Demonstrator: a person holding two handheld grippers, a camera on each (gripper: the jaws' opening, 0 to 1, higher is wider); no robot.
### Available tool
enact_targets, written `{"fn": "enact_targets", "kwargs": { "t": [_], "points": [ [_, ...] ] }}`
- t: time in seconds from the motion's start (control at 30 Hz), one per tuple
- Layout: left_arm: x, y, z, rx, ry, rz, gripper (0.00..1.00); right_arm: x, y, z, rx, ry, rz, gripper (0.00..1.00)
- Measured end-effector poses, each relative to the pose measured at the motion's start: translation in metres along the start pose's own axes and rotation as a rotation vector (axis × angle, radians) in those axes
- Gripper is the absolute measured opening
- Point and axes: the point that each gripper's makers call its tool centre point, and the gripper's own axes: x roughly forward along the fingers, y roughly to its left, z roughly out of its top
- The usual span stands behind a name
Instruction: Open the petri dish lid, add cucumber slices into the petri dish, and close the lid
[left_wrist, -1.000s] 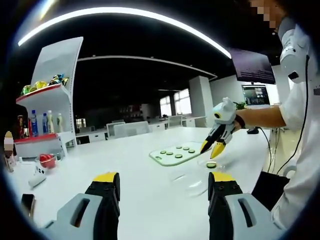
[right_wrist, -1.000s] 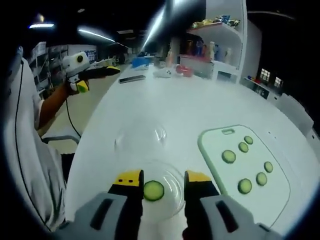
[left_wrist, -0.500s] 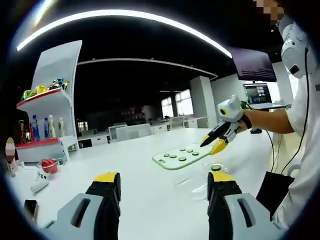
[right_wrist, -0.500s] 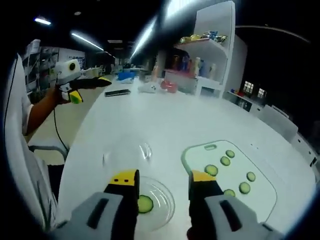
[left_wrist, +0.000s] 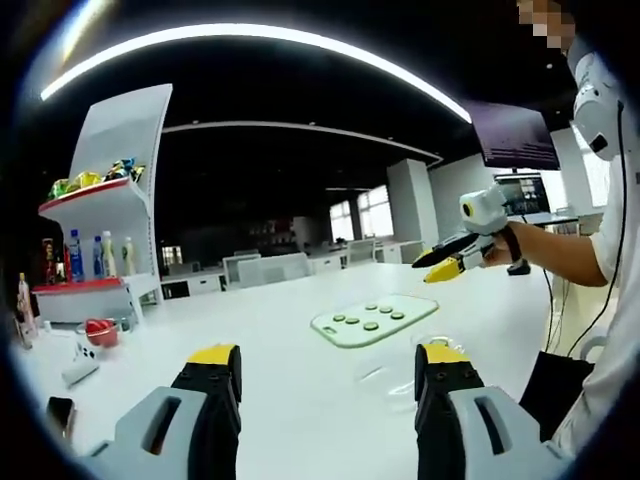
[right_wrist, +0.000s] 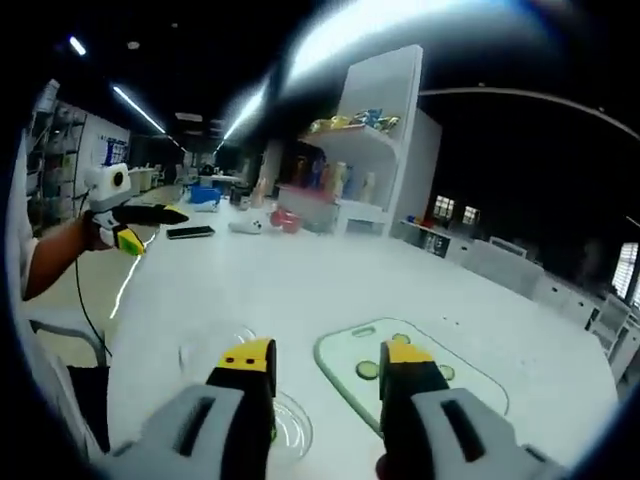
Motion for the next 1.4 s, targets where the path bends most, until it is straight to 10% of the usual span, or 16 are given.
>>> {"fn": "enact_targets", "kwargs": {
  "t": [0.43, 1.4],
  "points": [
    [0.007, -0.002, 0.011, 0.017, -0.021, 0.001, 0.70, -0.061, -0.050, 0.016, 0.110, -0.139, -0.183, 0.43],
    [0.016, -0.005, 0.024, 0.026, -0.046, -0.007, 0.71, -0.195, -0.088, -0.020, 0.209, -0.207, -0.432, 0.45]
  ]
}}
